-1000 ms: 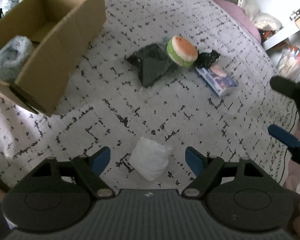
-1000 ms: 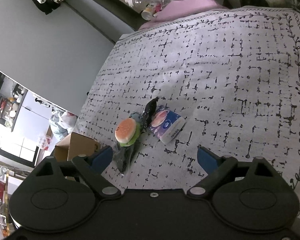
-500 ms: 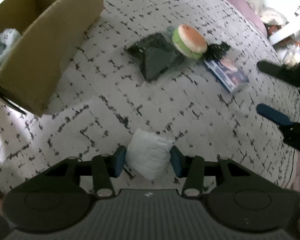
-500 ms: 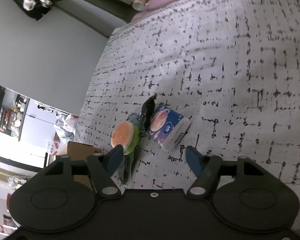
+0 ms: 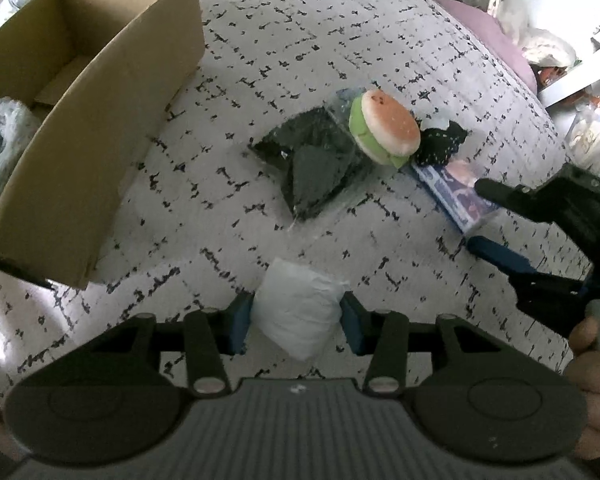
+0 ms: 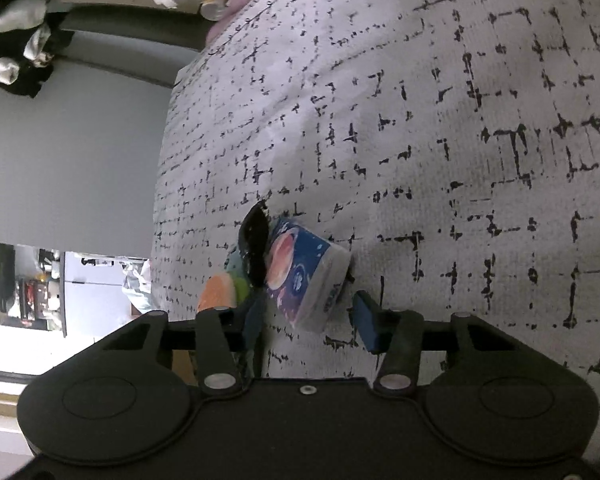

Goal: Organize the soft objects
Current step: 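Lift the white bag with the left gripper while the right carries the tissue pack toward the box, then open the left gripper over the box while the right releases the tissue pack into it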

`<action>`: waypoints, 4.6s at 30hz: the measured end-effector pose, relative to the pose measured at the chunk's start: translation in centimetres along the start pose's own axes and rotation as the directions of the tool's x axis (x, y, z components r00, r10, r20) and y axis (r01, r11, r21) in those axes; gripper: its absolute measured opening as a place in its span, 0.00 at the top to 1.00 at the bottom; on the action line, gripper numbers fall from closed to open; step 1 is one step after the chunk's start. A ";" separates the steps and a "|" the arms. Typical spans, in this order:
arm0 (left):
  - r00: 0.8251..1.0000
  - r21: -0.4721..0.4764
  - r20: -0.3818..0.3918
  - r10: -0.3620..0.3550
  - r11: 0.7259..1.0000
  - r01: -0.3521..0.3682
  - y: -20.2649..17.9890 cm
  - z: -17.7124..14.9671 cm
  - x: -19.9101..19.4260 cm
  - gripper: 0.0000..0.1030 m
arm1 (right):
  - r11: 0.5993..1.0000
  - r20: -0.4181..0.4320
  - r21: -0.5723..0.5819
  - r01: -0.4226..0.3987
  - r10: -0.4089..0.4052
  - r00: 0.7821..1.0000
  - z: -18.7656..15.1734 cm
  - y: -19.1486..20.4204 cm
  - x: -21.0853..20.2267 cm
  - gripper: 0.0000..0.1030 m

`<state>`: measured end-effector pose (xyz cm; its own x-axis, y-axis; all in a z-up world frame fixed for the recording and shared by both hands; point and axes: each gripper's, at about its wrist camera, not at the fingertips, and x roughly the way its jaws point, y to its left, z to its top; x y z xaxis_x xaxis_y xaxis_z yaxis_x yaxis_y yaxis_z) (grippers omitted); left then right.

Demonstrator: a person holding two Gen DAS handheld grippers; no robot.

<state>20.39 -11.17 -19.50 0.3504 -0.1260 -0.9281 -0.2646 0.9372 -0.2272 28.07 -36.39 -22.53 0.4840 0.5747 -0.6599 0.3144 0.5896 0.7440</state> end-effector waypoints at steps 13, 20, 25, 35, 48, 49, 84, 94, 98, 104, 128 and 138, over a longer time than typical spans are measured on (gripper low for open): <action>0.998 0.008 0.057 -0.032 0.999 0.031 0.6 0.7 -2.4 0.55 | 0.999 0.055 -0.018 0.027 -0.026 0.998 -0.4 0.8 -1.3 0.81; 0.992 0.023 0.110 -0.069 0.997 0.067 0.7 0.7 -5.1 0.55 | 0.996 0.104 -0.071 0.062 -0.054 0.993 -2.1 2.6 -4.6 0.81; 0.986 0.038 0.141 -0.088 0.996 0.083 0.9 0.4 -7.0 0.55 | 0.990 0.142 -0.106 0.090 -0.074 0.987 -3.3 3.8 -6.7 0.81; 0.970 0.057 0.213 -0.119 0.992 0.109 1.8 0.2 -10.8 0.55 | 0.979 0.193 -0.170 0.110 -0.077 0.978 -5.9 6.0 -9.5 0.81; 0.951 0.071 0.273 -0.145 0.989 0.131 4.2 0.8 -14.1 0.55 | 0.955 0.243 -0.266 0.130 -0.064 0.968 -9.2 10.1 -11.3 0.81; 0.949 0.071 0.279 -0.147 0.989 0.132 4.4 0.9 -14.4 0.55 | 0.953 0.245 -0.273 0.129 -0.061 0.968 -9.4 10.4 -11.3 0.81; 0.927 -0.037 0.356 -0.113 0.990 0.135 15.0 4.7 -17.5 0.55 | 0.858 0.192 -0.502 0.105 -0.008 0.981 -17.4 21.5 -6.7 0.81; 0.932 -0.081 0.338 -0.131 0.983 0.168 18.2 6.1 -15.8 0.55 | 0.822 0.145 -0.554 0.128 -0.056 0.988 -19.5 23.7 -2.8 0.81; 0.933 -0.098 0.331 -0.140 0.979 0.181 19.3 6.5 -15.1 0.55 | 0.805 0.124 -0.577 0.140 -0.083 0.989 -20.4 24.1 -1.2 0.81; 0.935 -0.123 0.320 -0.151 0.972 0.199 20.6 7.1 -14.1 0.55 | 0.773 0.096 -0.610 0.174 -0.147 0.985 -21.8 24.1 1.0 0.80; 0.944 -0.130 0.284 -0.169 0.969 0.212 21.0 9.2 -11.5 0.55 | 0.783 0.113 -0.574 0.240 -0.215 0.970 -20.4 23.1 1.8 0.73; 0.956 -0.134 0.275 -0.100 0.981 0.142 19.7 9.4 -11.9 0.36 | 0.798 0.139 -0.549 0.249 -0.206 0.969 -19.1 21.9 0.0 0.66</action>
<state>19.51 11.82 -10.14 0.6091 -0.1251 -0.7832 -0.3302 0.8579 -0.3938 19.32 -12.62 -8.18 0.5174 0.3563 -0.7780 -0.0767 0.9248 0.3725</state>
